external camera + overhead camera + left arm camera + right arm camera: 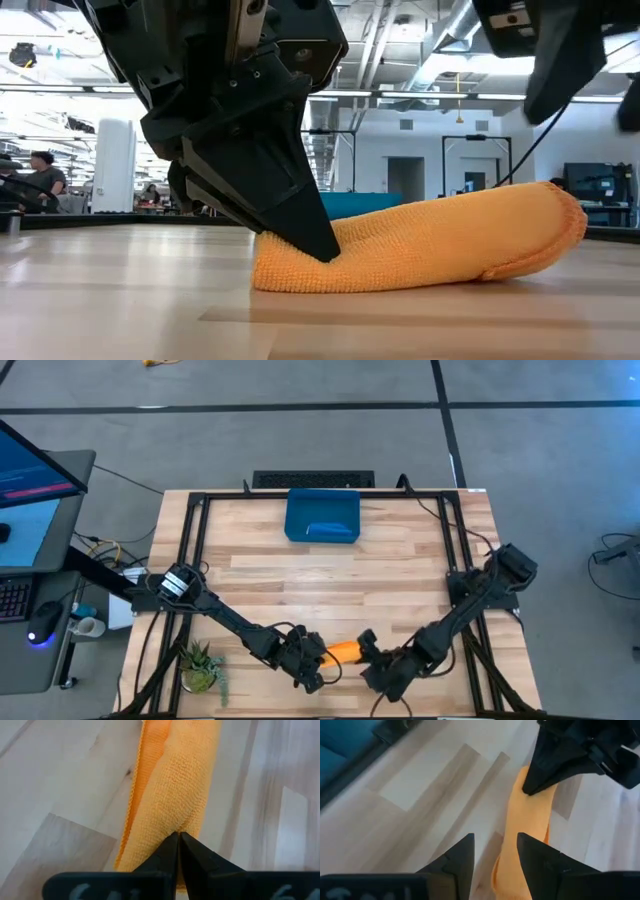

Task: Roll microfiber towels into tight, uniform cylinder then place into a basket
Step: Put the orange microfiber towel into the bin

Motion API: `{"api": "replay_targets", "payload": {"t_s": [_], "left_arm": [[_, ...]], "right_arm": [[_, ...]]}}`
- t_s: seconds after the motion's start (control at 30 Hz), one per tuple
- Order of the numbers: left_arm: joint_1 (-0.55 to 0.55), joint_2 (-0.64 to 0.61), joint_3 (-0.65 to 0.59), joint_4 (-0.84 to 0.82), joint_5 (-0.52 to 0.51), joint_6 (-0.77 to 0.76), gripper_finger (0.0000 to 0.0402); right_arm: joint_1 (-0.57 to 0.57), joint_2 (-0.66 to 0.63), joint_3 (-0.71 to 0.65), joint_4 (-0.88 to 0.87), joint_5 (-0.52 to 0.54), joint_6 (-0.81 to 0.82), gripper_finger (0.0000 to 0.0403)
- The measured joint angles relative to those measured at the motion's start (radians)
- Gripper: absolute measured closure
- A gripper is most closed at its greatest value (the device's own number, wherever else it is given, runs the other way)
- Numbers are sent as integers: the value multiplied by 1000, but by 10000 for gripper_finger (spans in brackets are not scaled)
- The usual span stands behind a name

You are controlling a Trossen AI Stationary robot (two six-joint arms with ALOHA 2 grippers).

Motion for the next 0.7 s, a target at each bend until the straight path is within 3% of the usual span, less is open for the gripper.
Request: {"api": "replay_targets", "payload": {"t_s": [0.1,0.33,0.7], "left_arm": [[1,0,-1,-6,-6,0,391],[2,0,-1,-6,-7,0,391],[2,0,-1,-6,-5,4,391]], "right_arm": [[1,52,24,10,54,-44,233],[-22,135,90,-22,59,-70,233],[-63,216,118,-43,102,-130,185]]}}
